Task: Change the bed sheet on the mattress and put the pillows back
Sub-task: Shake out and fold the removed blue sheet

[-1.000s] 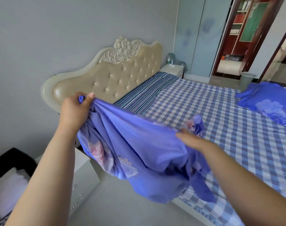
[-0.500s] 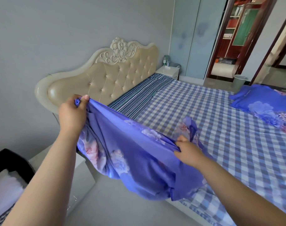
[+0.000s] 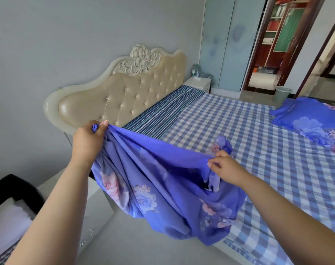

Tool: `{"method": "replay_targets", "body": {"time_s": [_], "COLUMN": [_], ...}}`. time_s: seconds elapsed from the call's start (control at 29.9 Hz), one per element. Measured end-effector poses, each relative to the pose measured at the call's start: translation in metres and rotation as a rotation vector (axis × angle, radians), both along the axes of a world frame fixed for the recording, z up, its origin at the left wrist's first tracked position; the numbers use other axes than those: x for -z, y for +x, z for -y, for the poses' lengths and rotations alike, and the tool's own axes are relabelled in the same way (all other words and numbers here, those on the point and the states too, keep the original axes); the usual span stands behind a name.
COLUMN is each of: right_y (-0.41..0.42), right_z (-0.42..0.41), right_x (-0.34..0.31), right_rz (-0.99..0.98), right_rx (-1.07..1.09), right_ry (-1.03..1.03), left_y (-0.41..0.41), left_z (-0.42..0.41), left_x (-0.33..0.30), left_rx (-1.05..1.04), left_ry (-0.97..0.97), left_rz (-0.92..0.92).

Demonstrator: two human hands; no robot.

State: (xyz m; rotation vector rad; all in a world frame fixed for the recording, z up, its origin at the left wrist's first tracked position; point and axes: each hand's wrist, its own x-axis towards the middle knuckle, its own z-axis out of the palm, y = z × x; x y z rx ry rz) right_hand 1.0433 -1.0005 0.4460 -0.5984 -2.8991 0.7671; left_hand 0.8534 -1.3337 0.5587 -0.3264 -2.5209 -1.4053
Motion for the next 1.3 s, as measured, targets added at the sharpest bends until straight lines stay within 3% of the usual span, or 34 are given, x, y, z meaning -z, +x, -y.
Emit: {"method": "replay_targets", "body": {"time_s": [0.1, 0.2, 0.4, 0.7, 0.87, 1.1, 1.3], "right_y": [-0.004, -0.012, -0.027, -0.035, -0.046, -0.021, -0.007], "right_z": [0.026, 0.060, 0.110, 0.124, 0.122, 0.073, 0.046], "right_x": [0.022, 0.049, 0.075, 0.054, 0.038, 0.054, 0.065], "right_rz": [0.159, 0.247, 0.105, -0.129, -0.124, 0.098, -0.034], "right_rx": [0.024, 0.036, 0.196, 0.386, 0.379, 0.402, 0.326], "right_ry": [-0.190, -0.215, -0.109, -0.032, 0.014, 0.124, 0.012], "left_y": [0.009, 0.017, 0.027, 0.030, 0.033, 0.019, 0.002], "left_z": [-0.011, -0.021, -0.030, -0.028, -0.033, -0.022, -0.014], "left_x": [-0.015, -0.028, -0.039, -0.035, -0.035, -0.028, -0.014], "left_rx": [0.067, 0.144, 0.202, 0.268, 0.320, 0.181, 0.125], "left_ry": [0.010, 0.002, 0.015, -0.001, -0.034, 0.033, 0.046], "left_rz": [-0.039, -0.095, -0.135, -0.110, -0.134, -0.093, -0.031]}}
